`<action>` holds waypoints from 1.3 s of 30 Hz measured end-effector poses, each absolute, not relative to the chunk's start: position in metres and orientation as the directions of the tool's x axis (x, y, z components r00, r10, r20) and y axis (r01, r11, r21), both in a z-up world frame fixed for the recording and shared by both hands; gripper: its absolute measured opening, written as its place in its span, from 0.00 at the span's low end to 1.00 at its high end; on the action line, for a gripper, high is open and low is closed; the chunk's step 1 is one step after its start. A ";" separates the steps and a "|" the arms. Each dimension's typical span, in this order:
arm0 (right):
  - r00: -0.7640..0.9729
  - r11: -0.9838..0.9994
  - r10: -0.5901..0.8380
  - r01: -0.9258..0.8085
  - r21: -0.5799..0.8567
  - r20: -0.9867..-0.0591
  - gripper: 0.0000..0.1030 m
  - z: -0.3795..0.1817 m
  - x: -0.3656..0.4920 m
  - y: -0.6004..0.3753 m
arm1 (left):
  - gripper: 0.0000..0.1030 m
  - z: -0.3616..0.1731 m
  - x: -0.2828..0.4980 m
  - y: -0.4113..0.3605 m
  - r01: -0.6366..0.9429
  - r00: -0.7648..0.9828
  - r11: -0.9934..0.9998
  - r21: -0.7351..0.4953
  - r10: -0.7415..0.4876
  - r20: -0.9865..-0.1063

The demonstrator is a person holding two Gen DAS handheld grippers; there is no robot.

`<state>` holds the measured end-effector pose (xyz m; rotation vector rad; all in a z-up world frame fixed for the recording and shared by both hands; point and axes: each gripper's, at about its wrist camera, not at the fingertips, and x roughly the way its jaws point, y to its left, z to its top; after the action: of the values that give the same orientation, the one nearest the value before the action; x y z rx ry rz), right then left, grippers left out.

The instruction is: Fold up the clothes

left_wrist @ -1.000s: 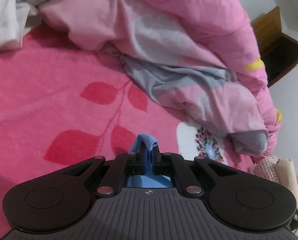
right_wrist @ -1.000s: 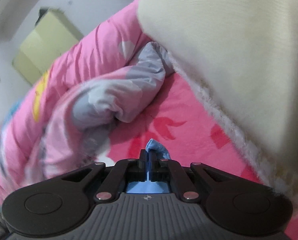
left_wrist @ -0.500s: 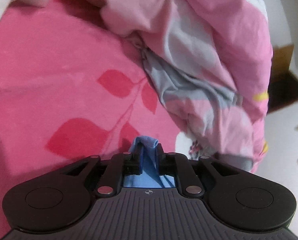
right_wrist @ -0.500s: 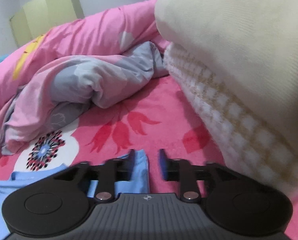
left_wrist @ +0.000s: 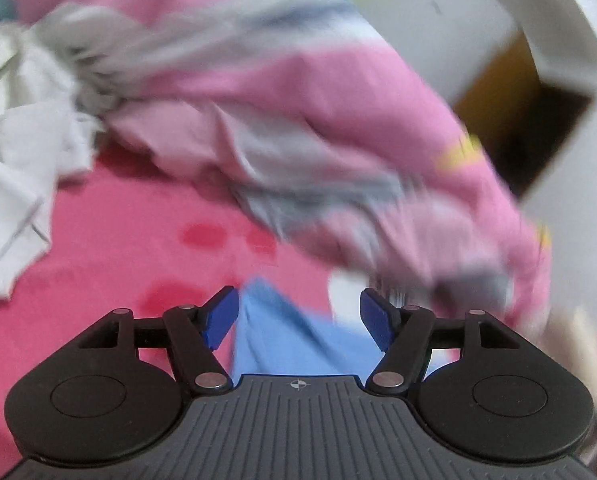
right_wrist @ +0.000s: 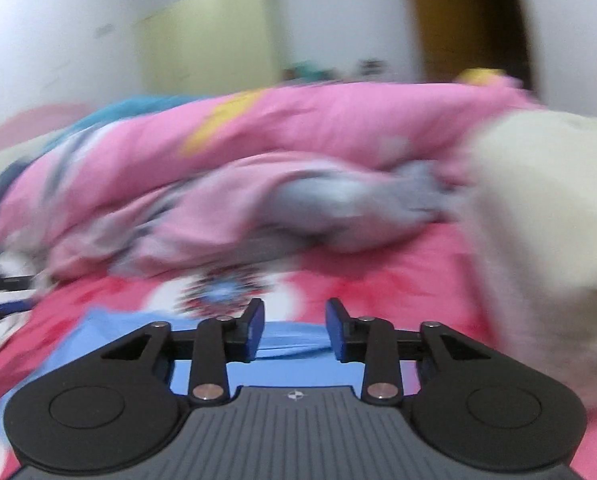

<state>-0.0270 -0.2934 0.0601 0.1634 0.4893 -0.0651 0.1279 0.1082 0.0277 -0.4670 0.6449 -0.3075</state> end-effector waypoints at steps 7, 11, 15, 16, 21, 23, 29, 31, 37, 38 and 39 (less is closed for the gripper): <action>0.706 0.985 0.171 -0.142 0.099 -0.687 0.16 0.001 0.079 -0.216 | 0.61 -0.011 0.103 0.042 0.256 0.733 0.930 -0.263 -0.364 -0.574; 0.620 0.984 0.176 -0.142 0.111 -0.764 0.14 -0.035 0.126 -0.202 | 0.59 -0.025 0.102 0.043 0.239 0.762 0.957 -0.164 -0.290 -0.580; 0.685 0.992 0.109 -0.028 0.124 -0.720 0.13 -0.028 0.165 -0.217 | 0.59 -0.029 0.103 0.045 0.229 0.765 0.960 -0.158 -0.278 -0.581; 0.701 0.992 0.076 0.022 0.128 -0.709 0.13 -0.026 0.175 -0.223 | 0.59 -0.029 0.103 0.043 0.229 0.766 0.962 -0.151 -0.274 -0.581; 0.744 0.953 0.068 0.150 0.265 -0.665 0.15 -0.007 0.164 -0.257 | 0.61 -0.029 0.105 0.043 0.220 0.768 0.965 -0.144 -0.263 -0.584; 0.768 0.951 0.080 0.133 0.279 -0.636 0.15 0.004 0.140 -0.262 | 0.61 -0.030 0.106 0.045 0.212 0.764 0.964 -0.159 -0.265 -0.588; 0.746 0.968 0.025 0.149 0.202 -0.665 0.15 0.006 0.075 -0.287 | 0.62 -0.031 0.109 0.051 0.184 0.759 0.965 -0.185 -0.260 -0.597; 0.713 0.976 0.004 0.151 0.158 -0.701 0.15 -0.004 0.069 -0.295 | 0.62 -0.031 0.109 0.050 0.185 0.759 0.966 -0.180 -0.257 -0.598; 0.680 0.955 -0.058 0.252 0.159 -0.730 0.14 -0.036 0.108 -0.338 | 0.63 -0.033 0.109 0.051 0.186 0.760 0.966 -0.180 -0.258 -0.596; 0.686 0.944 -0.113 0.300 0.139 -0.719 0.14 -0.035 0.113 -0.347 | 0.63 -0.033 0.109 0.052 0.186 0.761 0.966 -0.181 -0.258 -0.596; 0.685 0.929 -0.164 0.349 0.122 -0.710 0.15 -0.035 0.117 -0.356 | 0.63 -0.033 0.109 0.052 0.187 0.760 0.965 -0.182 -0.259 -0.596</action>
<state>0.1166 -0.3560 -0.0346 0.2570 0.7650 -0.2907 0.1090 0.0517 -0.0330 -0.1137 0.6644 -0.2434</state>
